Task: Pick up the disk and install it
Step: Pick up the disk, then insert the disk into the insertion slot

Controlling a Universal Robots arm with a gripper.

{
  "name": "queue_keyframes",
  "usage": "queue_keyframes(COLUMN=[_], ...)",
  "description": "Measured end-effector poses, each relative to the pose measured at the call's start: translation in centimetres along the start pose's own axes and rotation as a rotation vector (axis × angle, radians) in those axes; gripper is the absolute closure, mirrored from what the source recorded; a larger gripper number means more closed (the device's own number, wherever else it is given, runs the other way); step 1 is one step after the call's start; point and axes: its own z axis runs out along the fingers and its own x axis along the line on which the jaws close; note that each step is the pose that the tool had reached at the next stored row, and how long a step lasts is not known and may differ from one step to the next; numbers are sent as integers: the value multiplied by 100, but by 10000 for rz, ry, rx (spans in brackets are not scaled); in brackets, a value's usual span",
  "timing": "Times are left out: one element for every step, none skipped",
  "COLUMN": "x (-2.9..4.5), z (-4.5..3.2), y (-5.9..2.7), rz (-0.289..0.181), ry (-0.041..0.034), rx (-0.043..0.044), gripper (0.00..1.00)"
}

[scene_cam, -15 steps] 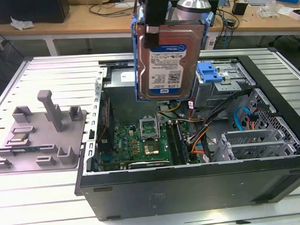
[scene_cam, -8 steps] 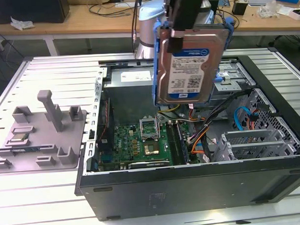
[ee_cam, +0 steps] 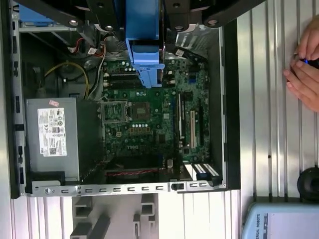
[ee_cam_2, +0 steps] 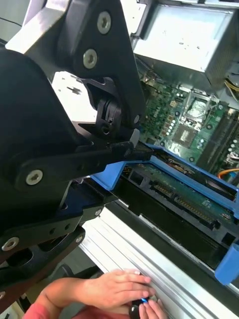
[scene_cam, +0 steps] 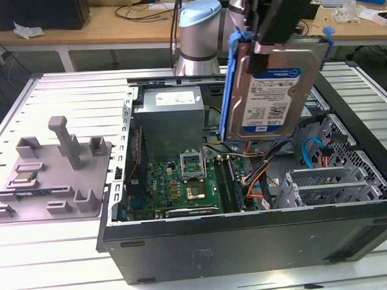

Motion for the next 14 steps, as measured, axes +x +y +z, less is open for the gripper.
queue_keyframes(x=[4, 5, 5, 5, 6, 5, 6, 5, 5, 6, 6, 6, 6, 6], z=[0, -1, -1, -2, -2, -1, -1, -1, -1, -1, -1, -1, 0, 0], y=[-13, -27, -27, -27, -28, -28, -28, -28, -28, -27, -27, -28, -28, -28], rz=[-1, -3, -5, -7, -37, -62, -63, -64, -64, -64, -65, -67, -68, -69], ry=[0, 0, 1, 1, 3, 4, 4, 3, -2, -26, -50, -65, -82, -96], rx=[0, 0, 0, 0, 1, 3, 2, 3, 3, 1, 1, 1, 0, 0], gripper=[63, 63, 63, 63, 63, 63, 63, 63, 63, 63, 63, 63, 63, 63])
